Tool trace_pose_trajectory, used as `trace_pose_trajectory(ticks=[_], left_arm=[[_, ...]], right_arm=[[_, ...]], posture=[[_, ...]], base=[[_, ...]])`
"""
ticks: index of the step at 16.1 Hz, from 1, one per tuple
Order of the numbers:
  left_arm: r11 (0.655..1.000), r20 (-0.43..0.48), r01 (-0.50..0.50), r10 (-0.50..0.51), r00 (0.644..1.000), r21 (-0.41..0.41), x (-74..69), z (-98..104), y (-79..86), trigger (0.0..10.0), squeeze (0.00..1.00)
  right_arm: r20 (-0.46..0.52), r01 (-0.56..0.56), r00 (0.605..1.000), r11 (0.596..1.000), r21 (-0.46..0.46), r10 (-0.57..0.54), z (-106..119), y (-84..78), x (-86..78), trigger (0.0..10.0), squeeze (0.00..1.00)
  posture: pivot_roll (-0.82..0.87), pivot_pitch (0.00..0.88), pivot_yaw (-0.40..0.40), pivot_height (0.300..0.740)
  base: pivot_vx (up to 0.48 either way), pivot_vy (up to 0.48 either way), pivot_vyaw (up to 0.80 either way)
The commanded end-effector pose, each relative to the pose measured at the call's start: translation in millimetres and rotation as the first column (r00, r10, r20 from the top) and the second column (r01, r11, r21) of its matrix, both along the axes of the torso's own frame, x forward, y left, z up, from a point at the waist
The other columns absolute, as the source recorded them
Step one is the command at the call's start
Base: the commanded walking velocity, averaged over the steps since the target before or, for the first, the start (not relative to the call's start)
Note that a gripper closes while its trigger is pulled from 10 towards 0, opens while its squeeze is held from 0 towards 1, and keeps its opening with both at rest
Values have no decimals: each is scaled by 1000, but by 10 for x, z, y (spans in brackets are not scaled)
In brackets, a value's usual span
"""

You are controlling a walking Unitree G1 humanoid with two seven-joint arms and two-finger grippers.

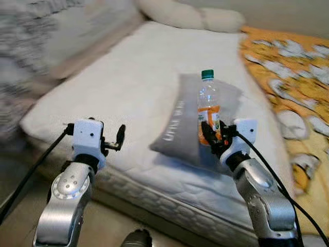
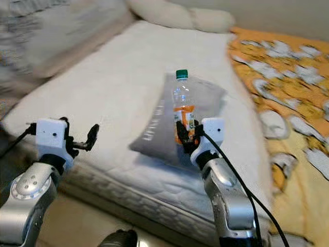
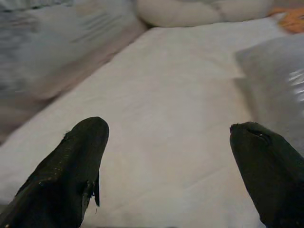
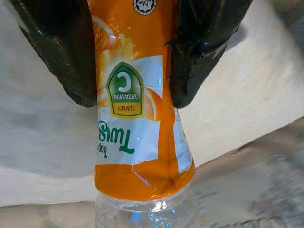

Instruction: Clean up the room

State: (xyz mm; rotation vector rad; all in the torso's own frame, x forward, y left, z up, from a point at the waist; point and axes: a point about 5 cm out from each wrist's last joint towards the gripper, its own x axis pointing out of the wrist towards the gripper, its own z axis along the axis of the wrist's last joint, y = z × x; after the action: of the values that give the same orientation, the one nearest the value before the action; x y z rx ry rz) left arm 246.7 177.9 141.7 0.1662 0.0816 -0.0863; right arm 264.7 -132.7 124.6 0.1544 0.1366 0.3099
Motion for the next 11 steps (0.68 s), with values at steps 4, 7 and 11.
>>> trace_pose_trajectory(ticks=[4,7,11], left_arm=[[1000,30,24,-25,999,15,-8,14,-42,10000,0],[999,33,33,-34,999,3,-28,11,-74,10000,0],[999,34,43,-43,998,-4,-40,8,-91,10000,0]], right_arm=[[-71,-43,997,999,13,44,-59,53,-90,10000,0],[-128,-90,988,996,15,92,-152,124,-154,10000,0],[-152,-118,981,993,22,120,-190,161,-169,10000,0]], posture=[[-53,0,16,740],[-43,0,12,740],[-38,0,9,740]], base=[[0,0,800],[0,0,800],[194,0,800]])
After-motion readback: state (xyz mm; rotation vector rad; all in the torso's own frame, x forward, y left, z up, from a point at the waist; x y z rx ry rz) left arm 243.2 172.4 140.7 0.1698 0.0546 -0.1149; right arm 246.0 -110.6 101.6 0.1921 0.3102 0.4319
